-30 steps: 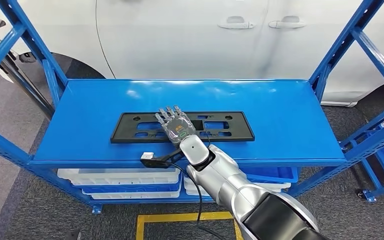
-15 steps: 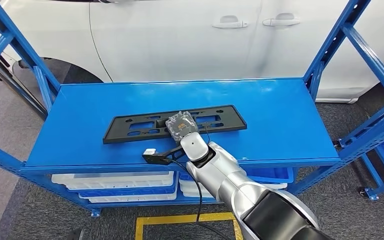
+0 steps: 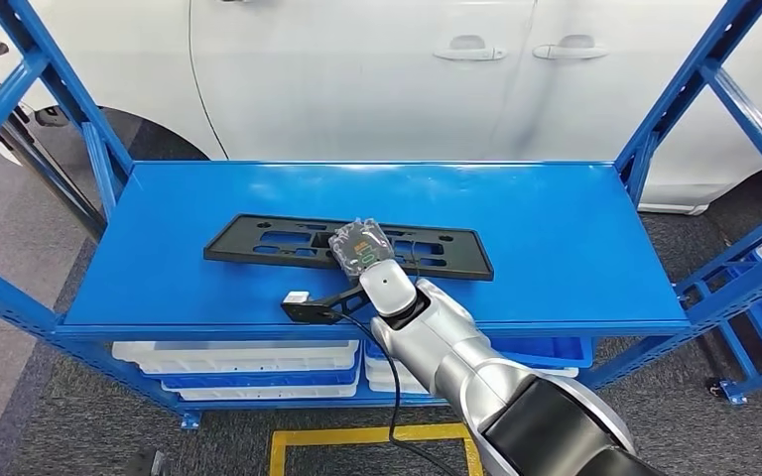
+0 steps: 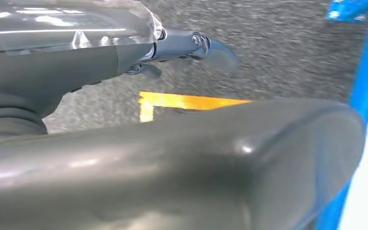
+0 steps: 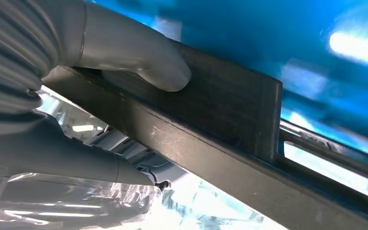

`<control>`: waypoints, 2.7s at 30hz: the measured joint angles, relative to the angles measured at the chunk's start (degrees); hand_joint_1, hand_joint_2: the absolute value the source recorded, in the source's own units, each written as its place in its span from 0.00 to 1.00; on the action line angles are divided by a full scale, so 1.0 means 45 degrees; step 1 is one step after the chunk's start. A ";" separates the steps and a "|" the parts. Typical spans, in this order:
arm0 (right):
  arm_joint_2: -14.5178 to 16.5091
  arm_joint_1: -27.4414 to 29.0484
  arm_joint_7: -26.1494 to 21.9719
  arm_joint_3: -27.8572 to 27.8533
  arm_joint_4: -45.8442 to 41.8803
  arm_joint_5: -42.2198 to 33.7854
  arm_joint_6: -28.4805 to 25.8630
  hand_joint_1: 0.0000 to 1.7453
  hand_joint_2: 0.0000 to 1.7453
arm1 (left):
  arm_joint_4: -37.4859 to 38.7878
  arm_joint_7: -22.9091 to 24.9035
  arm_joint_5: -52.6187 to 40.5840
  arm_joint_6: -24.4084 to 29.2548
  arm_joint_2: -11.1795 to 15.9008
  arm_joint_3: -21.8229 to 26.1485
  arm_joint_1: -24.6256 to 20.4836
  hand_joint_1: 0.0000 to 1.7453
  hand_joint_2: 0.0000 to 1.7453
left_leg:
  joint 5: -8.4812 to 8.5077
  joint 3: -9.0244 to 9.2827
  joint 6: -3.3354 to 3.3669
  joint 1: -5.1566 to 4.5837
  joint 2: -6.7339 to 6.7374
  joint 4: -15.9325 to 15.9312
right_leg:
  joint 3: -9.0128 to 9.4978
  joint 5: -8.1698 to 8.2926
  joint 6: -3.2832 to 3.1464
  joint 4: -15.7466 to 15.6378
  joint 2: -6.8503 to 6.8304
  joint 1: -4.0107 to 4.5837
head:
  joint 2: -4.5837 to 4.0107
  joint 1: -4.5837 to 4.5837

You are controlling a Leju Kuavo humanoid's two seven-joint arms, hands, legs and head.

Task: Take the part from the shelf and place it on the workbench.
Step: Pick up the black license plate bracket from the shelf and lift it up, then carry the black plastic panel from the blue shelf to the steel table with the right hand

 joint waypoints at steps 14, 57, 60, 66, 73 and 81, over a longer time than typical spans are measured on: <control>-0.0043 -0.0146 -0.2510 -0.1689 -0.1269 -0.3107 -0.2237 0.86 1.00 | 0.0000 -0.0499 -0.0129 -0.0023 0.0012 -0.0070 -0.0126 0.00 0.00 | -0.1031 -0.1459 -0.0599 0.0025 0.0037 0.2961 | 0.0931 0.0552 -0.0483 -0.1905 -0.0001 -0.0004 | -0.0001 -0.0005; -0.3445 0.8725 -1.0717 -0.2270 -1.9272 -1.9897 0.6193 0.86 1.00 | -0.0005 -0.1186 0.0941 -0.0257 0.0508 0.0560 0.0683 0.00 0.00 | 0.0153 -0.0118 0.0221 -0.0104 0.0054 -0.0022 | -0.0012 -0.1626 0.0167 0.1055 -0.0054 -0.0006 | 0.0001 0.0000; -0.3628 0.9142 -1.0717 -0.2270 -1.9468 -1.9930 0.6385 0.86 1.00 | -0.0005 -0.1072 0.0917 -0.0216 0.0520 0.0600 0.0803 0.00 0.00 | 0.0427 -0.0509 0.0179 -0.0112 0.0054 0.0008 | 0.0385 -0.1676 0.0177 0.1404 -0.0058 -0.0053 | 0.0001 0.0000; -0.3693 0.9673 -1.0735 -0.2309 -2.0046 -1.9953 0.6715 0.86 1.00 | -0.0005 -0.0883 0.0889 -0.0142 0.0515 0.0613 0.0907 0.00 0.00 | 0.1029 -0.0797 -0.0181 -0.0103 0.0041 -0.0093 | 0.2711 -0.0810 -0.0145 -0.2125 -0.0059 0.0150 | 0.0001 0.0000; -0.3763 0.9805 -1.0737 -0.2535 -2.0218 -2.0290 0.6906 0.86 1.00 | -0.0005 -0.0645 0.0800 -0.0061 0.0521 0.0624 0.0983 0.00 0.00 | -0.1582 -0.1708 -0.0511 -0.0055 0.0044 0.3090 | 0.1754 0.0167 -0.0550 -0.2247 -0.0162 0.0062 | 0.0001 0.0002; -0.3906 0.9868 -1.0737 -0.2805 -2.0248 -2.0752 0.6875 0.86 1.00 | -0.0005 -0.0632 0.0706 -0.0125 0.0564 0.0624 0.0898 0.00 0.00 | -0.1153 0.1499 -0.0242 -0.0185 0.0013 -0.0134 | 0.0609 0.0931 -0.0208 -0.1778 -0.0175 0.0128 | 0.0001 0.0002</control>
